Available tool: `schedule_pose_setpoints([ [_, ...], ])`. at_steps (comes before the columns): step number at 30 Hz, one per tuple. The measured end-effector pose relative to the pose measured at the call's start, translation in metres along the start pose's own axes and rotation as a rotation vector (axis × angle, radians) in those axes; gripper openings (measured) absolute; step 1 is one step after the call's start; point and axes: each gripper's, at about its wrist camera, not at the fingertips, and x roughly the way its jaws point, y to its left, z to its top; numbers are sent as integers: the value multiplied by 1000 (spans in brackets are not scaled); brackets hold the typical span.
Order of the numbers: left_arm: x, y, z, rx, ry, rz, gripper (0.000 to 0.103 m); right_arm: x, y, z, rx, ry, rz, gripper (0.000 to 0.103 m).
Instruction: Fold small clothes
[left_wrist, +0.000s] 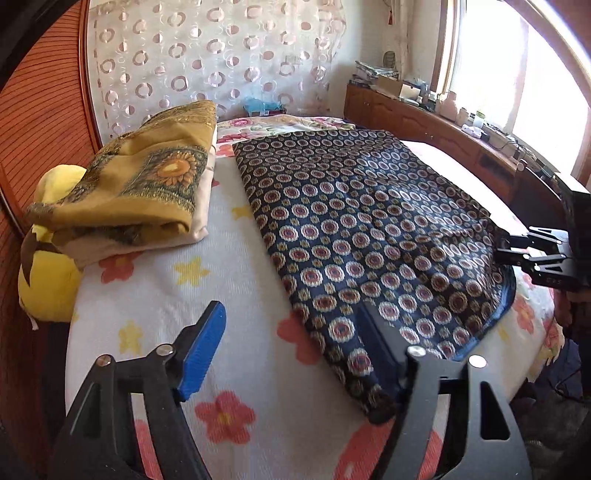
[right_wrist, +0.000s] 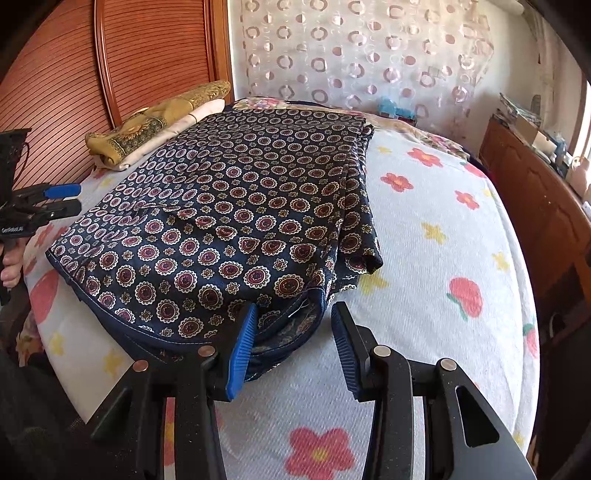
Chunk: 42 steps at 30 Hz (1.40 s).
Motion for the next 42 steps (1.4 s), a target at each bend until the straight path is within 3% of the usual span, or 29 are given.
schedule_pose_setpoints([
  [12,-3,-8,-26,-30,27,-60,57,-1,1,0,6,-2,9,43],
  [16,-3,-12,-32,-41,30,-84,52,0,6,0,-8,-6,41,28],
  [19,-2,-13,-31,-59,30,-146,33,2,5,0,8,-6,50,13],
  [21,0,-16,-31,-60,37,-194,8,4,1,1,30,-7,85,7],
  [25,-13,-19,-20,-60,-31,-215,2,0,-3,3,60,-44,121,4],
  [29,-35,-20,10,-51,-138,-198,2,-16,-9,12,99,-122,161,3],
  [34,-31,-11,81,-47,-242,-168,1,-29,-24,55,119,-215,191,3],
  [37,-7,1,128,-53,-248,-114,1,-22,-37,97,127,-250,184,3],
  [42,41,28,172,-80,-194,-43,1,16,-57,156,159,-255,160,3],
])
